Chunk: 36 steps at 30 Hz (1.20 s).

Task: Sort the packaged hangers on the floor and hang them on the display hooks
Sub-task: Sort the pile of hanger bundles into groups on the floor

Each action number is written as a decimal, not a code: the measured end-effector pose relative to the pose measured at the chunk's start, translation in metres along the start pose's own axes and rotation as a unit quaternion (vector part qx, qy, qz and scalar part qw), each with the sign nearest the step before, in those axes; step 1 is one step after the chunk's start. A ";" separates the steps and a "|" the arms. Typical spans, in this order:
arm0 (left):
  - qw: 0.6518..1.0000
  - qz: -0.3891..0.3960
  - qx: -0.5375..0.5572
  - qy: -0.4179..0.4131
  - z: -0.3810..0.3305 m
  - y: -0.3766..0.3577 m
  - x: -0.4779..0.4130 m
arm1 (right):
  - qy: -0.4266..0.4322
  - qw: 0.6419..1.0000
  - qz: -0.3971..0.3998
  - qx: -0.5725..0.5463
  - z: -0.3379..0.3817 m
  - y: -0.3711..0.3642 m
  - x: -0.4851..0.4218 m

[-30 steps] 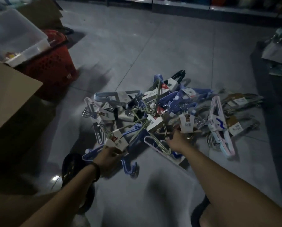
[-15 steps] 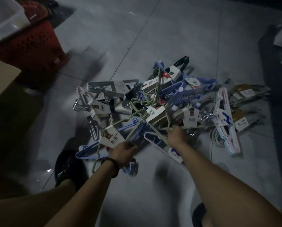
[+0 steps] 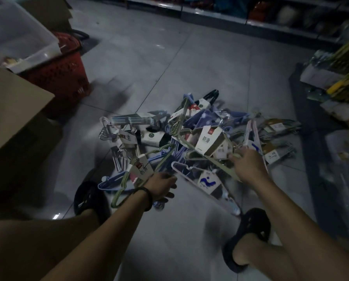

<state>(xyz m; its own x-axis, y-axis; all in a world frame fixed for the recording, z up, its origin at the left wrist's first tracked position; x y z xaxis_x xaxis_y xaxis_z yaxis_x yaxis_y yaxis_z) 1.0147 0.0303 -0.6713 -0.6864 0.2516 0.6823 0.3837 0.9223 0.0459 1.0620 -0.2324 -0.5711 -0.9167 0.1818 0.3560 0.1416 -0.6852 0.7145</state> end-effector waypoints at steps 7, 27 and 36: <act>0.971 0.069 0.228 -0.032 -0.004 -0.075 0.035 | -0.024 0.974 -0.016 -0.226 -0.049 -0.069 0.104; 0.969 0.023 0.116 0.218 0.153 -0.111 -0.034 | -0.270 0.933 0.203 -0.125 -0.184 -0.263 0.140; 0.980 -0.020 -0.049 0.191 0.205 -0.107 -0.056 | -0.469 0.803 0.328 -0.168 -0.205 -0.302 0.113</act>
<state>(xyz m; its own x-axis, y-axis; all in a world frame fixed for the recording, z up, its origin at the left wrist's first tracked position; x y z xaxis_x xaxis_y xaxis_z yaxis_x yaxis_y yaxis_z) 0.8857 -0.0220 -0.8641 -0.4288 0.0701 0.9007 0.4314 0.8918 0.1360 0.8388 -0.1493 -0.8701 0.0198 0.0478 0.9987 0.2260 -0.9732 0.0421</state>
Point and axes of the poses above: each hand's wrist, its own x-axis away from the middle knuckle, its own y-axis out of the back of the hand, z = x × y, the point moved 3 cm from there along -x, towards the middle knuckle, and after that the axes turned 9 degrees about z, right-handed, at the moved point
